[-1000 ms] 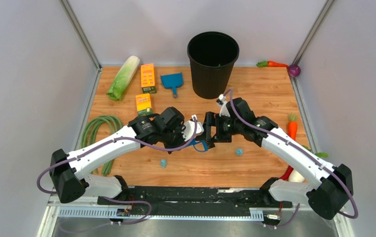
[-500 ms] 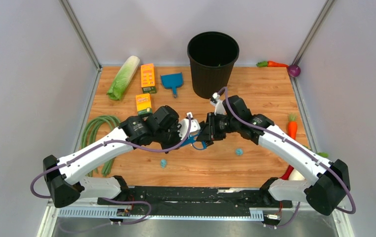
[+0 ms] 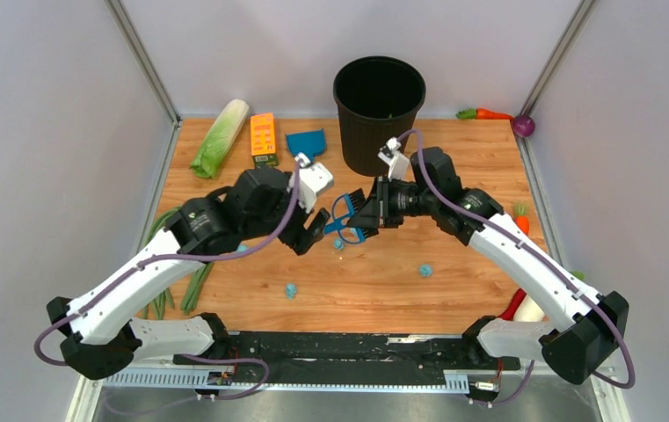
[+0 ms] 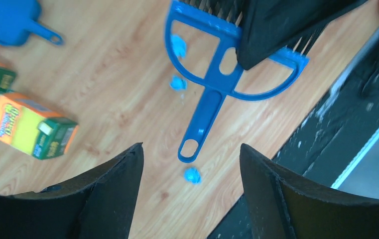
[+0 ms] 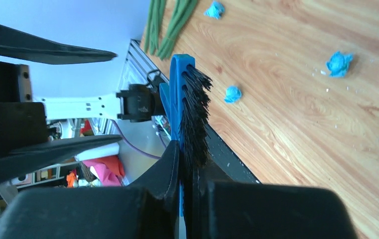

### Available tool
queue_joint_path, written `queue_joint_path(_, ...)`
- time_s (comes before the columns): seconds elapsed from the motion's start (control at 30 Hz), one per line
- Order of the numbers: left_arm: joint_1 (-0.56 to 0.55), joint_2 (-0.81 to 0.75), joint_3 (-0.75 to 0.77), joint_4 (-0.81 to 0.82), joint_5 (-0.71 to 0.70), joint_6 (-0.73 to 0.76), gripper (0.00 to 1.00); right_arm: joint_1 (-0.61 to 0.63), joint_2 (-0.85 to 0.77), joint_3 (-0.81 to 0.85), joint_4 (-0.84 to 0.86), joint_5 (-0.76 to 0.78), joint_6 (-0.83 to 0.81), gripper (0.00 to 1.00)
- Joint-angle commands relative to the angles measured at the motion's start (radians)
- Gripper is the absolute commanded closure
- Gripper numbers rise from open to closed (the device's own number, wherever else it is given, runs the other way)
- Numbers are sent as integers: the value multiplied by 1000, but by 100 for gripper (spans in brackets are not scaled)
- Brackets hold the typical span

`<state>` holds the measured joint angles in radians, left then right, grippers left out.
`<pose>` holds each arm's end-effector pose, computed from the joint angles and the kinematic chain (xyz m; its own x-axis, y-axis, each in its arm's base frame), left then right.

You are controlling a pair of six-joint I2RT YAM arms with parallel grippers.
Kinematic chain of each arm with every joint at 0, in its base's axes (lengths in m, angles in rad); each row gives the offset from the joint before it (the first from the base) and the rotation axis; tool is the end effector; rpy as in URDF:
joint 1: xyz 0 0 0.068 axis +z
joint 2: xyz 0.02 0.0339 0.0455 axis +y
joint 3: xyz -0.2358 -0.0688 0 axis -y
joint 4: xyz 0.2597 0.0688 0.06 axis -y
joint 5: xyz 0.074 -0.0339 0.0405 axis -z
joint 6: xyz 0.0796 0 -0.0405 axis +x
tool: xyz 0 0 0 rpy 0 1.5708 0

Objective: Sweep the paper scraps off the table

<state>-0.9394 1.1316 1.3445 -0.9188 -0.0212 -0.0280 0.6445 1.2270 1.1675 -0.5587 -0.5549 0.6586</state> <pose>0.1653 -0.2232 0.3408 -0.4051 0.5066 -0.7611 0.7865 0.6176 -0.0076 0.2296 0.2250 0.2979 -0.8890 -0.0174 -0.4576 -0.3917 0.5464 0.7402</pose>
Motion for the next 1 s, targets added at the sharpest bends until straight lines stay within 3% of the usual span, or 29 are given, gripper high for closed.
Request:
queue_joint_path(0.0,62,-18,175,-38,-48,-166,23,-49,-21,106,60,-97,-25,100)
queue_joint_path(0.17,311,-36,291,-28,267,-306,32,-118,-47,117,241,-250,70,100)
queue_joint_path(0.33,412,-87,236,110,421,-468,33,-134,-78,57,515,-295,265,100)
queue_joint_path(0.5,464,-144,98,354,587,-712,38,-134,-69,49,618,-290,329,100)
queue_joint_path(0.7,464,-176,-45,616,619,-886,46,-134,-41,17,808,-303,436,100)
queue_joint_path(0.97,464,-168,-13,653,601,-906,49,-134,-15,-5,885,-313,477,100)
